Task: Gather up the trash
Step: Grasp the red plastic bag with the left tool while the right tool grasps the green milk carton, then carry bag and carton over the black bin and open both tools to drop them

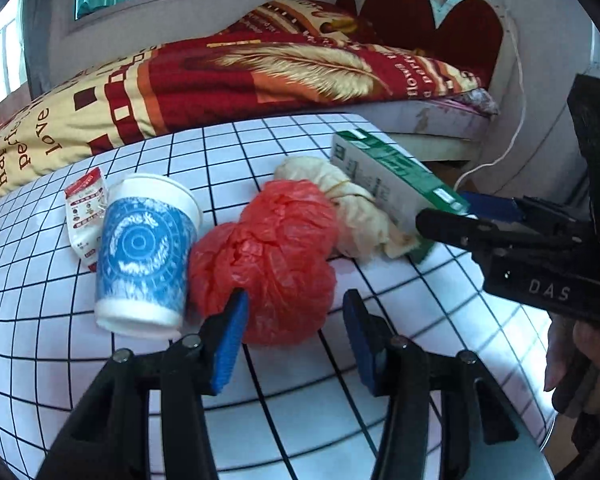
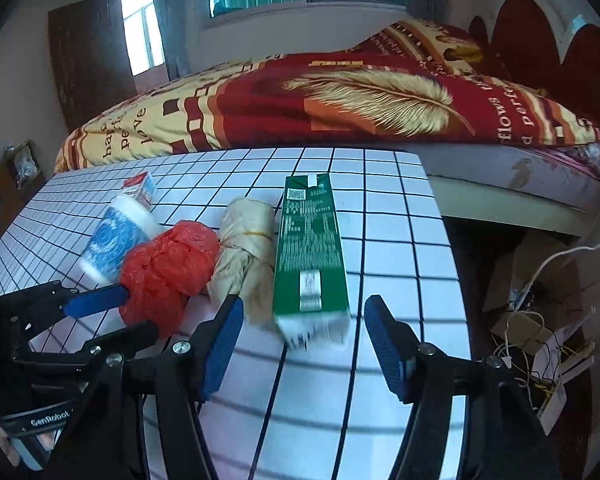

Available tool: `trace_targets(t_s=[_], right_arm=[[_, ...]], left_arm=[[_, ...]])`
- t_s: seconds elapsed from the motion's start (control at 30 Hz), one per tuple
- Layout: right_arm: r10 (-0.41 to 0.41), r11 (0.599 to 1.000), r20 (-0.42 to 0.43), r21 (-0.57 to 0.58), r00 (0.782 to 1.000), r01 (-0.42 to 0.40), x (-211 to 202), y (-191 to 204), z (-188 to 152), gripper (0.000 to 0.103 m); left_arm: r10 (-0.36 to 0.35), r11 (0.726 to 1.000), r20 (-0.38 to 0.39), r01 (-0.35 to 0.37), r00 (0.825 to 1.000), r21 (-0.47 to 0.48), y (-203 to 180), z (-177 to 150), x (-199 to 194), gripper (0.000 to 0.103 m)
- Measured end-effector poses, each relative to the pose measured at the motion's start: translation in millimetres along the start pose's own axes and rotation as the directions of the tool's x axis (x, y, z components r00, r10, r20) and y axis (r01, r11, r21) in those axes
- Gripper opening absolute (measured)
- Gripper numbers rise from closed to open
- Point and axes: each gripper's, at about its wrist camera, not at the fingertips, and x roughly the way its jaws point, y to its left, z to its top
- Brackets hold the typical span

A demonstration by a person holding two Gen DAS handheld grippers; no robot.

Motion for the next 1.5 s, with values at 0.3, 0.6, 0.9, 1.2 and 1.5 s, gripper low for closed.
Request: trace_targets(t_s=[0.3,0.6,0.9,1.2,1.5], right_arm=[[0.027,0.999,0.005,0.036,1.000,-0.027,9.7,-8.4,2.1,0.043],[0.000,0.999,0.083,0.043,0.997,-0.004,-28.3,-16.5,-16.5,0.042],[-0.015,0.999,0.115,0.041,0.993,0.011,-66.5,-15.7,-39.6,0.041],[-0.042,0.999,0.155,0.015,0.987,0.040,-125.2,-6.6,-78.8,0.040],[-0.052,0.998,0.182,0.027,0.982,0.048,-174.8,-2.9,-118.5,0.040]], left_arm=[[-0.016,1.000,-0.040,0.016,0.999,0.007,2.3,9.2,23.8,0.024],[-0.085,0.996,0.021,0.086,0.996,-0.021,3.3,-6.6,-0.2,0.006],[-0.078,0.997,0.081,0.076,0.994,0.016,-5.6,-27.8,-39.6,0.006],[-0.092,0.995,0.107,0.088,0.990,0.036,-21.5,-50.5,-75.3,0.006],[-0.123,0.992,0.125,0.118,0.985,0.042,-38.0,-75.6,-104.0,0.006]])
